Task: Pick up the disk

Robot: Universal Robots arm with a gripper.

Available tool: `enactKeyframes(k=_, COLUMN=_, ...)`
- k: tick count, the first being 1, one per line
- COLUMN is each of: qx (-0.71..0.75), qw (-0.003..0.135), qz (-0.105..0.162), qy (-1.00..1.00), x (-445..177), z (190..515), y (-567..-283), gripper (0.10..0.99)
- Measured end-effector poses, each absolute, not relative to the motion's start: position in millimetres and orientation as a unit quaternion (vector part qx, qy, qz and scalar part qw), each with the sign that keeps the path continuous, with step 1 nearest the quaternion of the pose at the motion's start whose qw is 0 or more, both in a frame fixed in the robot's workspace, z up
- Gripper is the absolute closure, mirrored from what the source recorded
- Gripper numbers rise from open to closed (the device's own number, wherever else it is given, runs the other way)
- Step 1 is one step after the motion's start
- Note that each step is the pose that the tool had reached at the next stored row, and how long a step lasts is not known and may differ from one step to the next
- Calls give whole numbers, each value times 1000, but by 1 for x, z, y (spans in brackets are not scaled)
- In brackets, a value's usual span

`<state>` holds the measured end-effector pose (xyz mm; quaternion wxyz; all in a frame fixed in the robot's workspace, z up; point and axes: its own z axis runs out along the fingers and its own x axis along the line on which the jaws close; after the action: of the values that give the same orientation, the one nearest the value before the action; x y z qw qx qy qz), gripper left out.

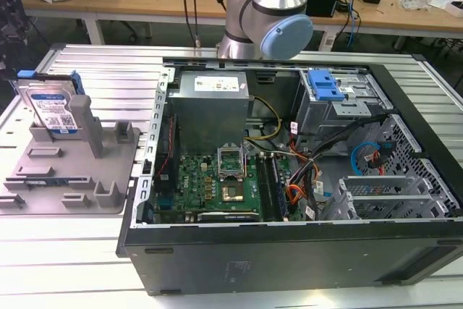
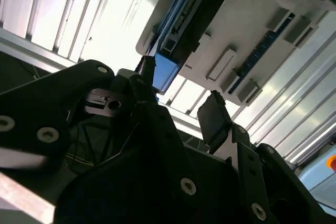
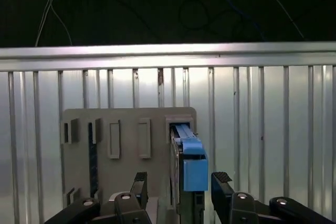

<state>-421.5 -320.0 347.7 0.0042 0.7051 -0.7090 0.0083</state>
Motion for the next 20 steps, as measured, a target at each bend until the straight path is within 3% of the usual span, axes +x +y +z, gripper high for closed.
enactKeyframes(k=20, qx=709, qw=4, qz=8, qy=-706, x=-423, z=318, y=-311, gripper=486)
